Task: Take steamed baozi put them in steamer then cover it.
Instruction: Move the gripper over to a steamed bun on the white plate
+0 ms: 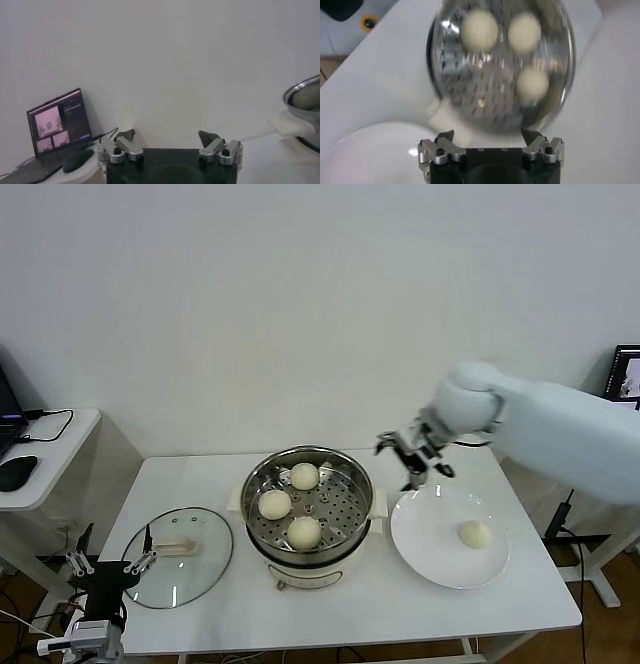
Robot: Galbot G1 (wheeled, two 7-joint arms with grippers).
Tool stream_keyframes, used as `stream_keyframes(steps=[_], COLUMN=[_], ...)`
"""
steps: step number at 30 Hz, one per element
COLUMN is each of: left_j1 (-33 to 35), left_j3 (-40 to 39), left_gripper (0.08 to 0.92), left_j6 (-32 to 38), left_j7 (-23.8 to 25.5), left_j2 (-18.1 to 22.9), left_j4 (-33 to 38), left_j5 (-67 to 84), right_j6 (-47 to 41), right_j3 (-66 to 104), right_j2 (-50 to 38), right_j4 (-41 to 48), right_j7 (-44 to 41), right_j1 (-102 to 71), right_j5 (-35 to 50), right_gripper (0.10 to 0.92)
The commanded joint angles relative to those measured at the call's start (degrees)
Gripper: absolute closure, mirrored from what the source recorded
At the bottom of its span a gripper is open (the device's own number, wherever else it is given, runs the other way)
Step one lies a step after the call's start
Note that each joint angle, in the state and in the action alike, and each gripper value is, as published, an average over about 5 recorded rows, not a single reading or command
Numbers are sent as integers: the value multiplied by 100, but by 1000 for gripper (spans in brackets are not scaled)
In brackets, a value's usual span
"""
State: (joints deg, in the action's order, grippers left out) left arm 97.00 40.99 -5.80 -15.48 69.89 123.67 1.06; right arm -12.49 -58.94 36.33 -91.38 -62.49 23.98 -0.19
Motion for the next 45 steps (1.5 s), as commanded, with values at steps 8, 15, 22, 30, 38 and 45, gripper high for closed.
stream_keyframes(steps=[8,15,22,30,38,45], left_j1=[12,77,96,89,75,45], left_j3=[-46,6,53,39,45,22], left_gripper=[177,177,177,177,177,177], left_j6=[-19,-21,-22,-21,-26,-26], left_j7=[20,20,24,28,38,37], left_j2=[-69,-61,-60,-39,-40,-20], left_j4=[-44,-54,-60,-83,-74,-93], left_j5=[-17,-26,-25,-38,-35,-35], right_j6=[-117,-130,-112,-98,-103,-140], right_j3=[2480,2819,2869,2882,2887,2874], right_j2=[-869,-403,-93,218,413,456], right_j4=[1322,1755,2011,2248,2362,2381], right_j7=[132,180,203,270,330,292], right_j1=[-3244,-3704,-3880,-3895,-3895,-3871], right_j5=[-1412,-1693,-1835,-1863,-1889,-1915], right_gripper=[203,203,203,203,203,223])
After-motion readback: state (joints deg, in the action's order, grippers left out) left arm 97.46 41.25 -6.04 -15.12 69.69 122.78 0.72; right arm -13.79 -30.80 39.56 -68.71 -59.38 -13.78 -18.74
